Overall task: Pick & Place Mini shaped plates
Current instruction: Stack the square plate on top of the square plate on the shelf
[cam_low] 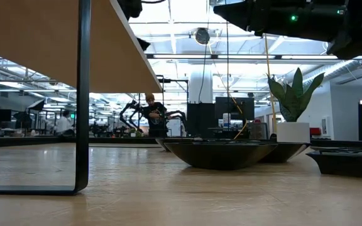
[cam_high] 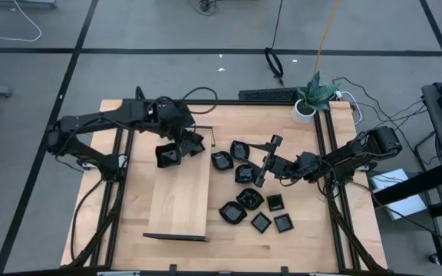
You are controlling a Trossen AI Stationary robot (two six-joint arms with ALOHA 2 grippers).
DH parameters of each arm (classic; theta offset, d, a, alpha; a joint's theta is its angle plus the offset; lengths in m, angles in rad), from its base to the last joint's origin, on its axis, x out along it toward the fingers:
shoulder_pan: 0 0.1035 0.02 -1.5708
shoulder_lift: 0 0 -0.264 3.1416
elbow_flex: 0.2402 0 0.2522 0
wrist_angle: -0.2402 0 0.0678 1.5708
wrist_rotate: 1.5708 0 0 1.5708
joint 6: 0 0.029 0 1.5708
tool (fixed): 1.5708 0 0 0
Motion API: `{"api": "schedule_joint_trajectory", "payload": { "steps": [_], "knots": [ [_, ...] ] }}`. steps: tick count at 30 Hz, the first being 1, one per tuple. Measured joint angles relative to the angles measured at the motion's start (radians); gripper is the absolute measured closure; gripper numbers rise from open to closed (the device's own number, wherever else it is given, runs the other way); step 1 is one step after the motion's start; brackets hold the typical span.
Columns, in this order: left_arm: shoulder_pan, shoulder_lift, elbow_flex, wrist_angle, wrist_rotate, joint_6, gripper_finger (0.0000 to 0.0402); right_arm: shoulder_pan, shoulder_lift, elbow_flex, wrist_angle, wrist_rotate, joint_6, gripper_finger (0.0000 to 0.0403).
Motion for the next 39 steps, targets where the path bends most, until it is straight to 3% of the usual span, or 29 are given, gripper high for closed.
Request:
{"api": "schedule_joint_trajectory", "payload": {
  "steps": [11,18,23,30,39],
  "knots": [
    [-0.019,0.001,-0.076,0.018,-0.061,0.007,0.0394,0.0,0.0,0.0,0.0,0.0,0.0,0.019],
    [-0.025,0.003,-0.076,0.018,0.003,0.006,0.038,0.0,0.0,0.0,0.0,0.0,0.0,0.019],
    [-0.034,0.017,-0.077,0.019,0.047,0.004,0.0394,0.0,0.0,0.0,0.0,0.0,0.0,0.019],
    [-0.037,0.016,-0.077,0.024,0.089,0.004,0.0377,0.0,0.0,0.0,0.0,0.0,0.0,0.019],
    [-0.037,0.016,-0.077,0.024,0.172,0.004,0.0386,0.0,0.0,0.0,0.0,0.0,0.0,0.019]
  ]
}}
